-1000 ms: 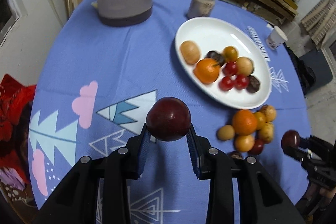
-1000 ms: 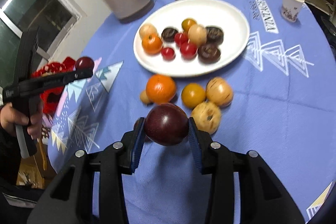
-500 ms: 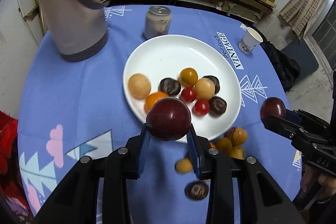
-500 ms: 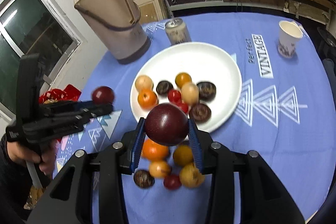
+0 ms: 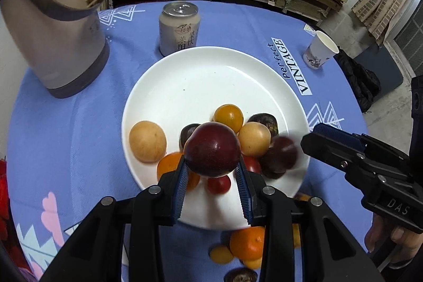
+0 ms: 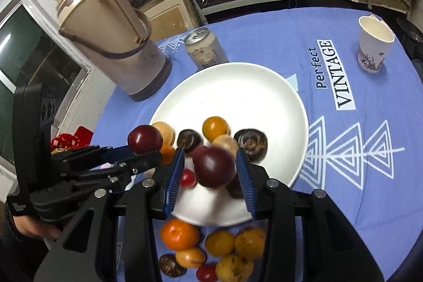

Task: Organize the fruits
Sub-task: 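Carry both dark red plums onto the plate and open both tools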

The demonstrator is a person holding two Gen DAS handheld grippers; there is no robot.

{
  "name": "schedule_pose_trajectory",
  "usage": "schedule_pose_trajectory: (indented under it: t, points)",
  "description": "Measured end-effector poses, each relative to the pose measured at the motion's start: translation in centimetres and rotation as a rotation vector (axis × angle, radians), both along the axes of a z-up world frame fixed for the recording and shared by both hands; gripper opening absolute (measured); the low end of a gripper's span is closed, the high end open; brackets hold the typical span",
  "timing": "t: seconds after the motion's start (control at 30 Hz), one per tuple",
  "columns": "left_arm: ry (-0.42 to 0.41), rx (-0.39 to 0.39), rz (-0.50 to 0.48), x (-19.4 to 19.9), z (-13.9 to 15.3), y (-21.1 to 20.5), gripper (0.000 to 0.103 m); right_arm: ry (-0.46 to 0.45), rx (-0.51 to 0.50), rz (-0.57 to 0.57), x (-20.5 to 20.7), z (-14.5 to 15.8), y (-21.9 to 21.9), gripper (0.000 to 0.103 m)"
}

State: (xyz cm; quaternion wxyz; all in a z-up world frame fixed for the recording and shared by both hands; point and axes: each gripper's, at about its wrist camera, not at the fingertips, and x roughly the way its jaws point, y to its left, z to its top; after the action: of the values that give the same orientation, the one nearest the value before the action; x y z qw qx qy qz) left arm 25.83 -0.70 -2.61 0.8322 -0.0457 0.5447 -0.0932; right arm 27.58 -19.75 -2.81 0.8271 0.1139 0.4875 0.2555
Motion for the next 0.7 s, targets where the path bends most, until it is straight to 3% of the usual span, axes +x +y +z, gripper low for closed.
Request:
schedule_pose_trajectory:
  t: [0.23,0.3,0.33,0.5,0.7]
  points:
    - [0.022,0.019,0.002,1.4,-1.3,-0.3,0.039,0.019,-0.007,-0.004,1.2,-1.5,0.3,0.04]
    - [0.0,0.024,0.013,1.2,-1.1,-0.2,0.057,0.031,-0.003,-0.004,1.2,-1.8,0.1,0.04]
    - [-0.017,0.03,0.021,1.1,-0.8,-0.1,0.059,0.036,-0.001,-0.006,1.1,-1.9,0.0,0.04]
    - [-0.042,0.025,0.024,0.6,0.5,0.1,0.06,0.04,0.008,-0.009,0.3,-1.7,-0.5,0.042]
    - [-0.033,0.027,0.032,-1.2,1.1,0.6,0.061,0.055,-0.012,-0.006,-2.2,-1.8,-1.7,0.051]
